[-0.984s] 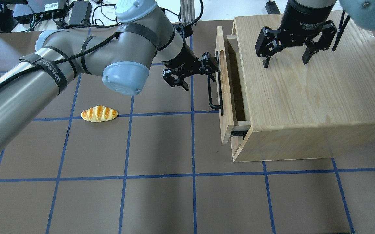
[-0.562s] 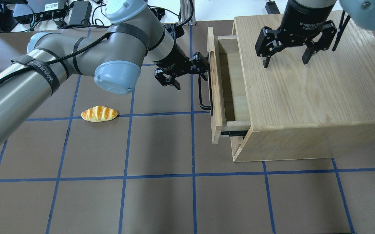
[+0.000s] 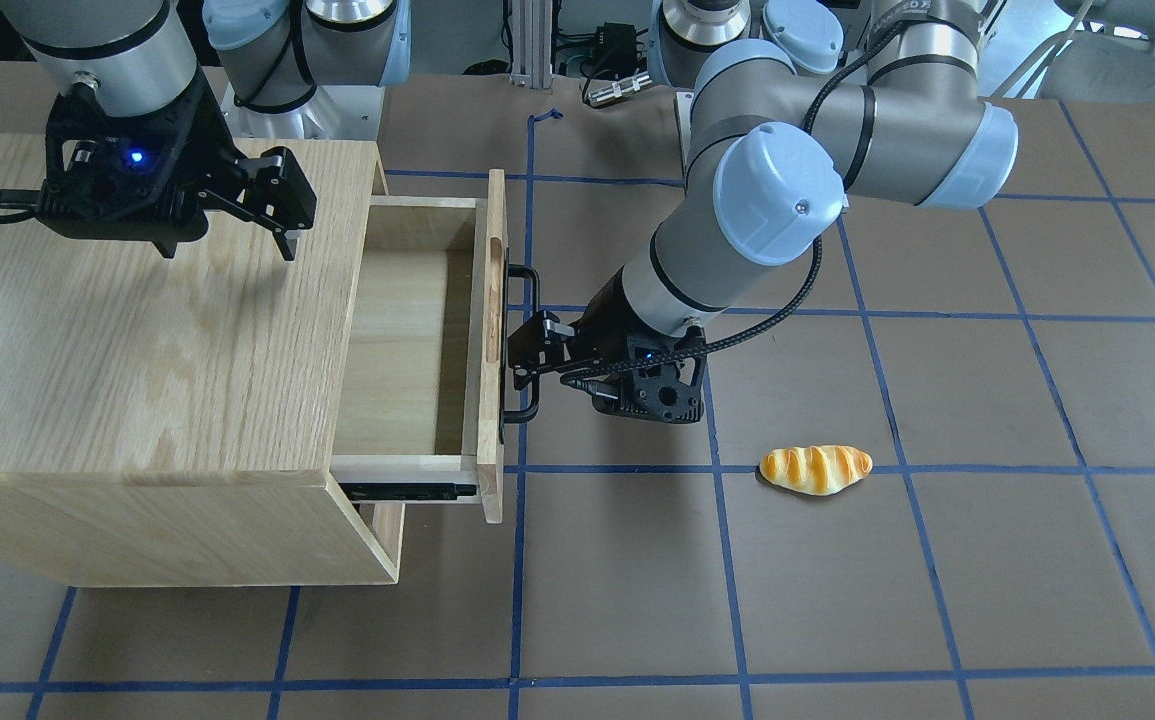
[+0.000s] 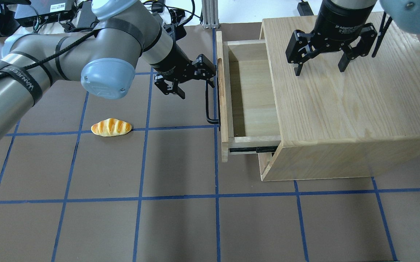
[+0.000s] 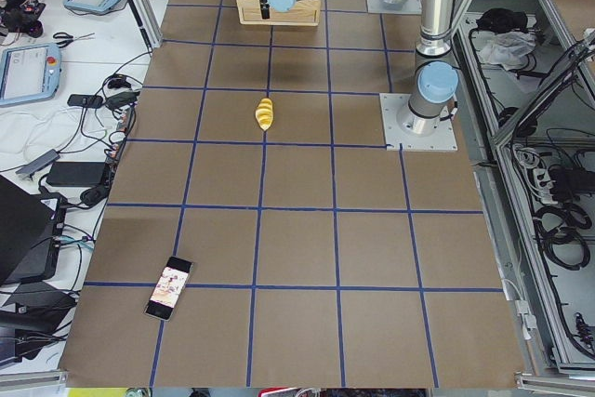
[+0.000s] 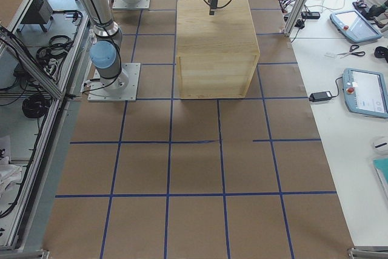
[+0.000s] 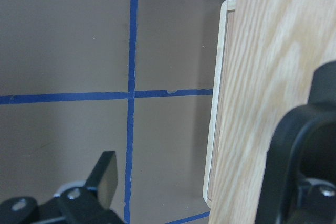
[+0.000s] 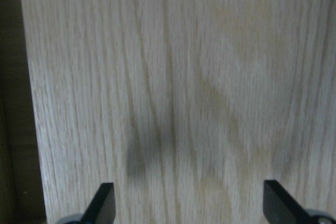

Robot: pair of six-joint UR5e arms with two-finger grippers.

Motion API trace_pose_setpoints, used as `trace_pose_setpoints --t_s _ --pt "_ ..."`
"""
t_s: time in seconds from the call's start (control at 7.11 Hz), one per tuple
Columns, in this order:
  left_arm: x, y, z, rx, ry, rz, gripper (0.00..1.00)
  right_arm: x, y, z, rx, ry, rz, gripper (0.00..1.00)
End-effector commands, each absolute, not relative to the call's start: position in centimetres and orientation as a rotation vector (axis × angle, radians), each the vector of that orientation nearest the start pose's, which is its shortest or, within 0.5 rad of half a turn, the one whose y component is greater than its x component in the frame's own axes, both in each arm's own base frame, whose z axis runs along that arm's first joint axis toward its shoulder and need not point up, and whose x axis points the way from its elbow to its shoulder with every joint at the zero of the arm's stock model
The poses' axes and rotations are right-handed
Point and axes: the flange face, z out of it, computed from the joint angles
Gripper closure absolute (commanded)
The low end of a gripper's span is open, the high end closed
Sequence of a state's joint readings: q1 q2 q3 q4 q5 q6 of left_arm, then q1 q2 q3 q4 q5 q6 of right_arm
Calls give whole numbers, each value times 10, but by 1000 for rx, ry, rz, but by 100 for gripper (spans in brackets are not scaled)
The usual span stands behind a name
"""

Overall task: Open upper drawer
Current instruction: 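Pull the handle with the left gripper away from the cabinet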

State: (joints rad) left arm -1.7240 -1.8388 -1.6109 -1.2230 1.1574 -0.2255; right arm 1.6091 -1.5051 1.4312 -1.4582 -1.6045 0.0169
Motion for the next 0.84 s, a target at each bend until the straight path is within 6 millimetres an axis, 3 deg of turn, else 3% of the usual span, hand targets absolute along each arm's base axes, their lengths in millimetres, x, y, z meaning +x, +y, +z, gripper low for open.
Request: trace_pose_setpoints --t_s 0.0,0.14,0.28,0.56,0.7 --pt "-231 -556 377 -91 3548 86 0 150 -510 512 -35 3176 59 0" --pt "-218 -561 377 -91 3549 72 0 150 -510 512 -35 3176 59 0" --pt "-215 -558 363 -87 3546 108 0 150 -510 512 -35 3176 59 0" --pt "-204 -555 361 -58 3543 104 0 150 -509 512 -35 3176 62 0" --pt "-187 -561 362 -103 3542 89 0 150 -509 513 -35 3176 57 0"
